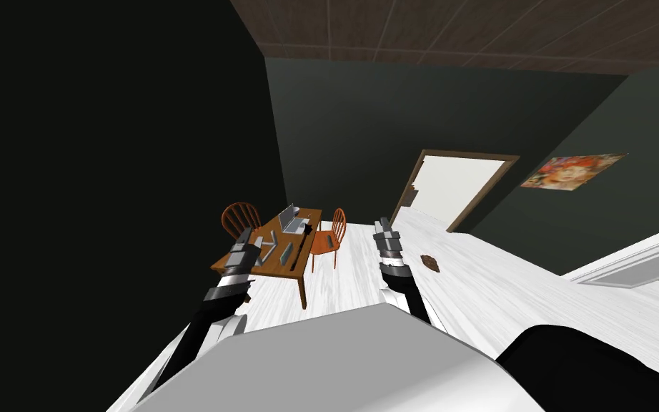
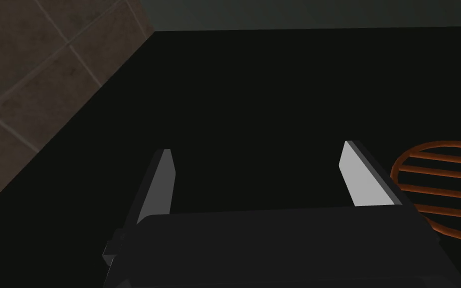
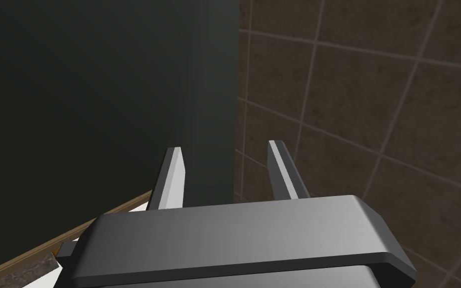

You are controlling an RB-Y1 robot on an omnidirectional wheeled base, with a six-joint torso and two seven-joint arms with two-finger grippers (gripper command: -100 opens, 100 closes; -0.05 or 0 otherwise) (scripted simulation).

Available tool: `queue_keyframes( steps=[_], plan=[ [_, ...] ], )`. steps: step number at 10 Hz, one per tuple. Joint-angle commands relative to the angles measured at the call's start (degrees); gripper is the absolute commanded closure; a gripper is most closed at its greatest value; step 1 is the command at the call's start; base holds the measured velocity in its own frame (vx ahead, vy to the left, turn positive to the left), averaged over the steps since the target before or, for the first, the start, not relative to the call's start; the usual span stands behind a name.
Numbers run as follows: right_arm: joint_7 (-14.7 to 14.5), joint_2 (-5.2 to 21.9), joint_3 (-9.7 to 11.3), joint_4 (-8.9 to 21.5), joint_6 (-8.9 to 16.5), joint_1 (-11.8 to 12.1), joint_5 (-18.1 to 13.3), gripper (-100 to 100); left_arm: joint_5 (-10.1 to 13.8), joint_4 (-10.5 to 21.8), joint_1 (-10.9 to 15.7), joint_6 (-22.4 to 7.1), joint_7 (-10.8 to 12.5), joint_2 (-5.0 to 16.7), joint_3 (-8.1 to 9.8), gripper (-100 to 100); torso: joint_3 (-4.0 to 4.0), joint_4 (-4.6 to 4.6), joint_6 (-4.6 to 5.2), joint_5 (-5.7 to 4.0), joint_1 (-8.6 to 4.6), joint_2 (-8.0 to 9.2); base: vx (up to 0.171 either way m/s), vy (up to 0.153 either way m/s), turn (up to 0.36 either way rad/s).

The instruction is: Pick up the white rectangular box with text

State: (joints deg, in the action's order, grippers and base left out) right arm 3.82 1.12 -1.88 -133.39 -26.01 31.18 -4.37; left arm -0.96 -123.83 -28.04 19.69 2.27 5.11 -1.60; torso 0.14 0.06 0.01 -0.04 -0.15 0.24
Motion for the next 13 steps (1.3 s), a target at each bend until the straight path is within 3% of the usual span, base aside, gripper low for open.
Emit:
queue_keyframes(
  steps=[1,2,5,6,7,10,11,12,13],
  plan=[
    [0.0,0.0,0.0,0.0,0.0,0.0,0.0,0,-0.1,2.0,1.7,-2.6,1.1,1.9,0.4,-100,0.0,0.0,0.0,0.0,0.0,0.0,-0.057,-0.032,0.094],
    [0.0,0.0,0.0,0.0,0.0,0.0,0.0,0,-0.1,3.9,3.3,-4.3,2.1,3.4,0.75,-100,-0.02,-0.01,-0.01,0.01,0.02,-0.02,-0.089,-0.049,0.154],
    [0.0,0.0,0.0,0.0,0.0,0.0,0.0,0,-0.1,6.0,5.1,-7.6,3.2,4.9,1.16,-100,-0.01,-0.01,-0.01,0.01,0.01,-0.01,-0.061,-0.034,0.063],
    [0.0,0.0,0.0,0.0,0.0,0.0,0.0,0,-0.1,8.2,7.0,-10.0,4.4,6.2,1.61,-100,-0.03,-0.01,0.0,0.01,0.02,-0.05,-0.06,-0.031,0.111],
    [0.0,0.0,0.0,0.0,0.0,0.0,0.0,0,-0.1,8.3,7.0,-10.4,4.4,6.2,1.61,-100,-0.03,-0.02,-0.01,0.01,0.03,-0.04,-0.047,-0.031,0.062],
    [0.0,0.0,0.0,0.0,0.0,0.0,0.0,0,0.0,13.2,11.3,-15.3,7.0,8.6,2.65,-100,-0.05,-0.02,0.0,0.01,0.02,-0.09,-0.051,-0.037,0.098],
    [0.0,0.0,0.0,0.0,0.0,0.0,0.0,0,0.0,13.5,11.3,-16.5,7.0,8.6,2.65,-100,-0.05,-0.02,-0.01,0.0,-0.02,-0.07,-0.049,-0.036,0.077],
    [0.0,0.0,0.0,0.0,0.0,0.0,0.0,0,0.1,15.9,13.5,-18.3,8.3,9.7,3.24,-100,-0.05,-0.02,0.0,0.0,0.0,-0.09,-0.053,-0.037,0.138],
    [0.0,0.0,0.0,0.0,0.0,0.0,0.0,0,0.1,16.4,13.5,-19.8,8.3,9.7,3.24,-100,-0.05,-0.02,-0.01,0.0,-0.01,-0.09,-0.037,-0.034,0.053]
  ],
)
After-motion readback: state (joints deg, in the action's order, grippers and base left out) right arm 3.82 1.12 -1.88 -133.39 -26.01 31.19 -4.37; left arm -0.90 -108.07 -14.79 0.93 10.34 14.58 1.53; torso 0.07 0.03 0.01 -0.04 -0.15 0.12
